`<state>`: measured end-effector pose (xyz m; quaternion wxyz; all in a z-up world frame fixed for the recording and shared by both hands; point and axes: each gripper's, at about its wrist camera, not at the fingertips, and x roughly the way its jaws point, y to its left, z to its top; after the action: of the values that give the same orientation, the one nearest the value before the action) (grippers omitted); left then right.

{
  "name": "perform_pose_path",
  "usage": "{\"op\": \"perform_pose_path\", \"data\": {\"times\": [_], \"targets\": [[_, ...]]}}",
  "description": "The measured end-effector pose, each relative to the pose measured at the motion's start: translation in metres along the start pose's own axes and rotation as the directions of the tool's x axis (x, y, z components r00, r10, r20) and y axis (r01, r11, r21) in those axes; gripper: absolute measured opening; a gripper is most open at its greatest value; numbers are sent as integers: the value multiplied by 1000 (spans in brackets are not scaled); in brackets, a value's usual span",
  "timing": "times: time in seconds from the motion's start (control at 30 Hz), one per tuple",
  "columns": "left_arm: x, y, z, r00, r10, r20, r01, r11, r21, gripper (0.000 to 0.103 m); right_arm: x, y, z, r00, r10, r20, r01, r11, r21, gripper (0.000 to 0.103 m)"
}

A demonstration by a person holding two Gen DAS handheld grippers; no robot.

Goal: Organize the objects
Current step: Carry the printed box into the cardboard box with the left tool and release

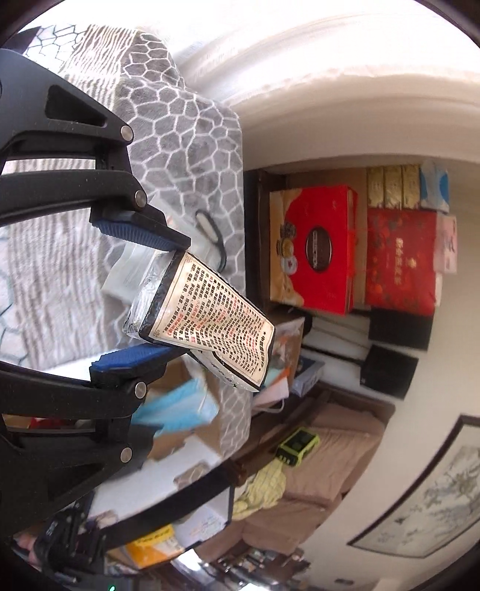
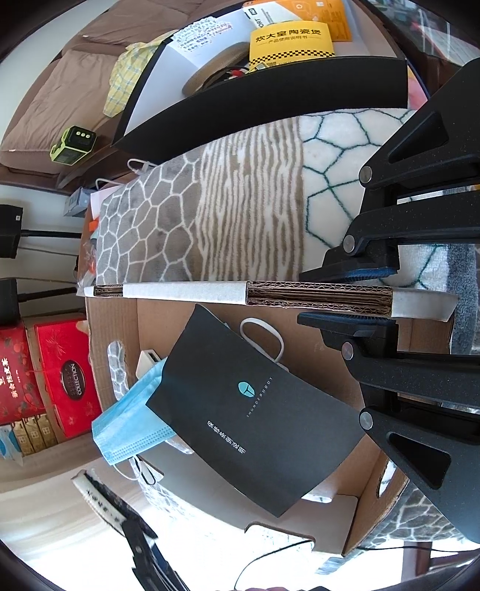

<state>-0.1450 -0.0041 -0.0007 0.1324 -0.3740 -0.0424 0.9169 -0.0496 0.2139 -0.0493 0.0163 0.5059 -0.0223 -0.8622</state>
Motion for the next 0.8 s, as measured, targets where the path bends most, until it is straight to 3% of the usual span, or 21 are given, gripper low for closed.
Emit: {"op": "perform_pose_path", "data": {"times": [0.2, 0.37, 0.6, 0.8], "targets": [[-17, -48, -8, 997, -70, -20, 72, 994, 86, 45, -1, 0, -1, 1000, 1, 2, -1, 1000, 2, 15], [-5, -79, -12, 996, -75, -50, 81, 988, 135, 45, -1, 0, -1, 1000, 4, 2, -4, 1000, 4, 15], [28, -111, -12, 992, -3, -125, 25, 984, 175, 45, -2, 0, -2, 1000, 7, 5, -7, 1000, 6, 15], [65, -126, -16, 974, 78, -211, -35, 979, 201, 45, -2, 0, -2, 1000, 9, 6, -9, 1000, 6, 15]]}}
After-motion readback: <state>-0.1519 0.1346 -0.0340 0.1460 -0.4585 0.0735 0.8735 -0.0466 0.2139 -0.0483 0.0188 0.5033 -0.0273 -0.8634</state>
